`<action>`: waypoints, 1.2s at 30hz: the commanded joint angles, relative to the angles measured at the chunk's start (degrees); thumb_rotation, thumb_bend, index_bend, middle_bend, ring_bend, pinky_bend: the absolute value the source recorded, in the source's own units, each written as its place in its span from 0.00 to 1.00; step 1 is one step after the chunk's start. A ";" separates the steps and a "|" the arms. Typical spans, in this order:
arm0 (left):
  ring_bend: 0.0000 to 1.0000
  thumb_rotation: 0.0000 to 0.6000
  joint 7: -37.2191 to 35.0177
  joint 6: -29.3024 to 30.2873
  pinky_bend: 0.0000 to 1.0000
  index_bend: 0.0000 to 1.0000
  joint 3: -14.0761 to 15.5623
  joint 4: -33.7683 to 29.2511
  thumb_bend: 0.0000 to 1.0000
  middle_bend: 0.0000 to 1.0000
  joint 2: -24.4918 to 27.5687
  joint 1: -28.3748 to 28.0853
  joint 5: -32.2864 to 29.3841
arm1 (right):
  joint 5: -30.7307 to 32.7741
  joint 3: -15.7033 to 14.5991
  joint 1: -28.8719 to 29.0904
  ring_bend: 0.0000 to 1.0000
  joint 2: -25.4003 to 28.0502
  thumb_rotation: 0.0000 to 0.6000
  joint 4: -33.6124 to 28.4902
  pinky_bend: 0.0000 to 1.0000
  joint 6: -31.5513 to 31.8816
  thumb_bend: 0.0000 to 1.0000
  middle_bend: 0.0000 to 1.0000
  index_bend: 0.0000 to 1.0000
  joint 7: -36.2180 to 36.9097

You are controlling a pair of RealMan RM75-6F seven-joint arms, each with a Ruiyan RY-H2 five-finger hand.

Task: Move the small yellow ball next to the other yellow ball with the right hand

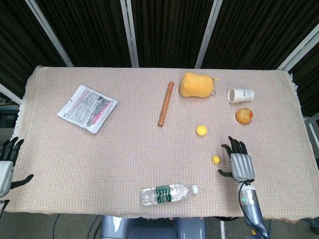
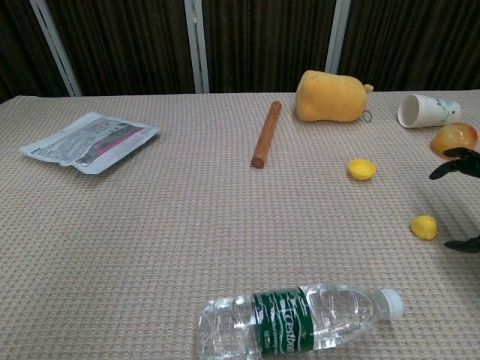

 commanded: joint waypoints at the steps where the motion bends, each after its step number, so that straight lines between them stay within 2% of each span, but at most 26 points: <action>1: 0.00 1.00 -0.04 -0.04 0.19 0.00 0.02 -0.04 0.00 0.00 0.02 0.08 -0.14 | -0.12 -0.52 0.15 0.00 -1.69 1.00 1.47 0.00 -0.70 0.07 0.00 0.25 1.47; 9: 0.00 1.00 0.06 0.11 0.19 0.00 0.05 0.00 0.00 0.00 0.01 0.19 0.05 | 0.29 -0.84 1.00 0.00 -4.63 1.00 4.63 0.00 -3.14 0.08 0.00 0.33 3.35; 18: 0.00 1.00 -0.07 0.24 0.19 0.00 0.10 0.05 0.00 0.00 0.05 0.25 0.39 | 1.43 0.06 2.58 0.00 -5.47 1.00 6.79 0.00 -5.64 0.10 0.00 0.34 2.63; 31: 0.00 1.00 0.11 0.32 0.19 0.00 0.26 -0.01 0.00 0.00 0.17 0.22 1.06 | 1.81 0.76 3.97 0.00 -3.53 1.00 9.31 0.00 -7.42 0.12 0.00 0.34 2.12; 36: 0.00 1.00 0.23 0.44 0.19 0.00 0.28 -0.08 0.00 0.00 0.18 0.27 1.19 | 2.39 1.25 4.40 0.00 -2.44 1.00 9.47 0.00 -8.06 0.14 0.00 0.38 1.99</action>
